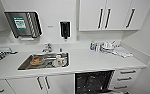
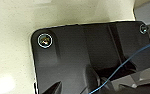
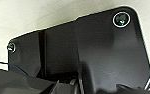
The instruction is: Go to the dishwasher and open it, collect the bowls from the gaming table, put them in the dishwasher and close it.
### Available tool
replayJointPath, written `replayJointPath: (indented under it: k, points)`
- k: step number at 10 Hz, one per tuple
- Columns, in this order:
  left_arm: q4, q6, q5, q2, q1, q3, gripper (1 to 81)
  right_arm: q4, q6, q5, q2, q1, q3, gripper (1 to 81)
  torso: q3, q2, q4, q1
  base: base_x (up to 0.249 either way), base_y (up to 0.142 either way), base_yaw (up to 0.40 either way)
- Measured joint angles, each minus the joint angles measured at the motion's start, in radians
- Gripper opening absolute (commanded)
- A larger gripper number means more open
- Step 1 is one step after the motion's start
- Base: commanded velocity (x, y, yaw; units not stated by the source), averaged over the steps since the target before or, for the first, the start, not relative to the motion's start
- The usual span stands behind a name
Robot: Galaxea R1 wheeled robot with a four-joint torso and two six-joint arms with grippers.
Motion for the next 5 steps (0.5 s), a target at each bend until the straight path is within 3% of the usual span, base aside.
replayJointPath:
  k: [5]
  points:
    - [0.000, 0.000, -0.003, 0.004, -0.001, -0.002, 81.1, 0.000, 0.002, 0.000, -0.005, 0.007, -0.002, 81.1, 0.031, 0.163, 0.000, -0.106, 0.000, 0.000, 0.000]
